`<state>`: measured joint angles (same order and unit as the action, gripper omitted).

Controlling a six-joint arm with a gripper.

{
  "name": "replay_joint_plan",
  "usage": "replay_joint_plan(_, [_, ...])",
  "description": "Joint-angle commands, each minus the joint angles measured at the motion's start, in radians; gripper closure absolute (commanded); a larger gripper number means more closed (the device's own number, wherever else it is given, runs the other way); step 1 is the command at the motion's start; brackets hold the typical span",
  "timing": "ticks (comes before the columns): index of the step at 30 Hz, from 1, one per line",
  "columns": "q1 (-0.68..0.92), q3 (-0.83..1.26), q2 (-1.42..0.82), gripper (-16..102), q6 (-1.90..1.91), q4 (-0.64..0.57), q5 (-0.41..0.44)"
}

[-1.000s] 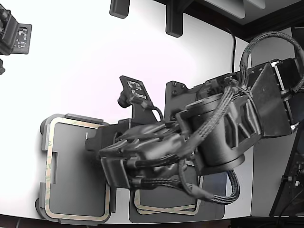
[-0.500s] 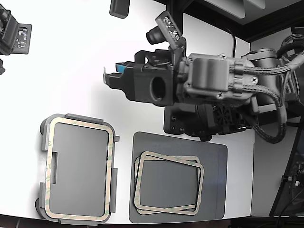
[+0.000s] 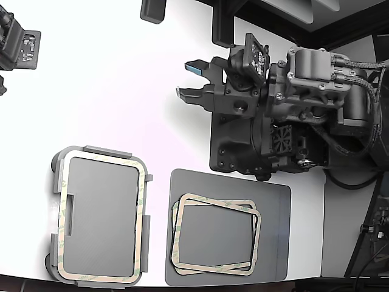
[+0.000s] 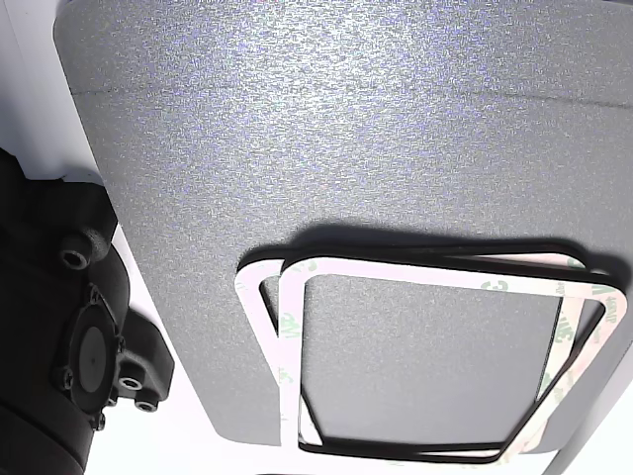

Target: Grab top frame and put it into gray box.

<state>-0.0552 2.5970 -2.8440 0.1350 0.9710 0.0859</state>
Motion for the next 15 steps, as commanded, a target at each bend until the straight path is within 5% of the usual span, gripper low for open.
replay_joint_plan(1, [-0.012, 0.041, -0.110, -14, -0.014, -0.006, -0.011])
replay_joint_plan(15, [-0.012, 0.041, -0.112, -14, -0.035, -0.008, -0.037])
